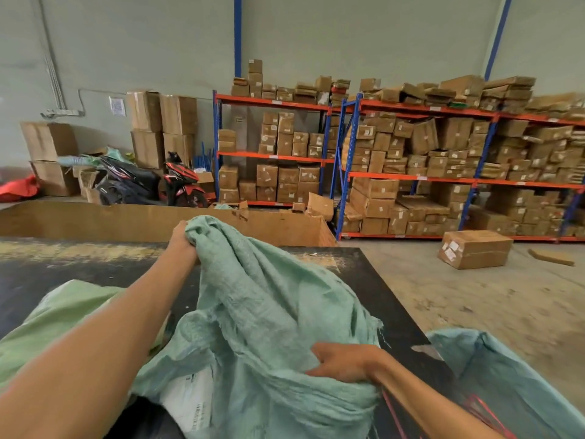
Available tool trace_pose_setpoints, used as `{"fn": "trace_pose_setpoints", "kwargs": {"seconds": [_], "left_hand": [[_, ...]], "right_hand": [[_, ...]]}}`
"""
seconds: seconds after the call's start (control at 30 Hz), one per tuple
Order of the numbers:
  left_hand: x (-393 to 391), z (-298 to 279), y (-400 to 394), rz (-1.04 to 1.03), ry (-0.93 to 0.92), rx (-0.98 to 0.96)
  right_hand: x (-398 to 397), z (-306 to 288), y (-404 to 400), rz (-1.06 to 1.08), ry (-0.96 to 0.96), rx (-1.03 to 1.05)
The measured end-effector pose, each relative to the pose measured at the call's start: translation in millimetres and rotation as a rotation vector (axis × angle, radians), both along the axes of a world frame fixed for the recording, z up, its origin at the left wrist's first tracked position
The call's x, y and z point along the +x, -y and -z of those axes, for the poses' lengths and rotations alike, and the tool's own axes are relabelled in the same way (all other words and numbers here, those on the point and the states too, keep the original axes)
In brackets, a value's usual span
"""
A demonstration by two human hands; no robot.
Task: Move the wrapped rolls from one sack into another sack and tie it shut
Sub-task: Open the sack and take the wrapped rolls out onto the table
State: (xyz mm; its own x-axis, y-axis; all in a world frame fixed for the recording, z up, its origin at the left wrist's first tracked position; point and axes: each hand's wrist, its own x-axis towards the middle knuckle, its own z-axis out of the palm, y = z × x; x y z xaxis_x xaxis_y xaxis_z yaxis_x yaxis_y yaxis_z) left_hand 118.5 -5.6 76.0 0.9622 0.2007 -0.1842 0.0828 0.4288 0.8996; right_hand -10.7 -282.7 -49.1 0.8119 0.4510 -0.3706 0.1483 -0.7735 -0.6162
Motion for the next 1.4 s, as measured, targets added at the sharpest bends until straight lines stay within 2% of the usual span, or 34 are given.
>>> {"fn": "trace_pose_setpoints", "kwargs": {"seconds": [0.07,0.1,0.17,0.23,0.27,0.33,0.37,0.4,0.43,0.47,0.5,0.57,0.63,0.67,0.73,0.77,0.8,0.87,0.93,1.0,1.07,1.17,1.27,1.33,1.4], "left_hand": [[10.2,5.9,-6.8,0.065,-0.022,-0.275],[16.1,11.9,-10.3,0.083,-0.003,-0.302],[22.3,25.8,-16.8,0.19,0.035,-0.232],[5.2,29.4,-15.5,0.392,0.113,-0.176],[-7.8,27.3,-12.4,0.483,0.16,-0.174],[-20.6,24.9,-11.4,0.54,0.252,-0.033],[-22.8,27.4,-12.3,0.51,0.245,0.091],[-24.2,29.4,-13.5,0.513,0.193,0.156],[-23.8,33.8,-17.2,0.513,0.106,0.202],[-26.3,35.8,-18.5,0.551,0.026,0.249],[-26.3,36.8,-22.5,0.543,-0.031,0.324],[-30.9,37.6,-28.5,0.537,-0.089,0.477],[-31.3,38.9,-31.6,0.494,-0.072,0.646],[-27.8,41.8,-33.4,0.447,-0.031,0.799],[-22.1,51.4,-35.4,0.207,0.012,1.263],[-22.4,55.3,-34.4,0.115,0.005,1.429],[-23.5,59.5,-32.5,0.066,-0.019,1.503],[-14.5,71.6,-33.7,0.078,-0.093,1.435],[-9.4,70.9,-32.9,0.171,-0.197,1.118],[-19.4,61.5,-28.7,0.282,-0.275,0.922],[-28.1,51.7,-26.0,0.358,-0.289,0.836],[-44.3,28.4,-19.0,0.58,-0.335,0.976],[-56.6,6.6,-12.5,0.651,-0.3,0.922],[-61.8,-3.7,-7.8,0.749,-0.257,0.88],[-58.6,-5.3,-3.9,0.738,-0.246,0.805]], "right_hand": [[-2.6,7.9,20.2,0.03,-0.052,-0.178],[-2.7,8.4,28.5,0.045,-0.09,-0.219],[-4.2,-4.7,35.4,0.041,-0.135,-0.261],[-2.9,-25.2,37.7,0.032,-0.073,-0.146],[-0.4,-30.0,36.9,0.059,-0.006,0.008],[14.2,-29.5,37.5,0.243,0.199,0.302],[27.0,-22.6,40.1,0.354,0.364,0.3],[37.6,-16.9,40.9,0.467,0.519,0.142],[48.7,-7.5,42.8,0.549,0.627,-0.109],[54.9,1.6,42.1,0.569,0.674,-0.354],[60.0,13.3,44.0,0.558,0.635,-0.509],[66.0,26.9,49.1,0.566,0.488,-0.564],[68.1,27.7,55.3,0.623,0.47,-0.408],[68.9,24.1,58.6,0.712,0.493,-0.239],[70.9,6.3,64.1,0.924,0.401,0.263],[73.4,-4.8,67.4,1.005,0.314,0.516],[75.0,-15.7,73.2,1.069,0.223,0.709],[71.7,-34.1,86.9,1.181,0.115,0.928],[61.1,-46.8,100.8,1.227,0.063,1.025],[50.0,-48.9,116.1,1.238,0.026,1.051],[47.4,-45.1,131.3,1.295,0.017,1.027],[58.2,-35.8,144.5,1.441,0.119,0.972],[72.5,-29.3,157.3,1.478,0.445,0.508],[75.3,-27.8,157.4,1.342,0.653,0.213],[77.8,-26.3,150.5,1.205,0.73,-0.11]]}}
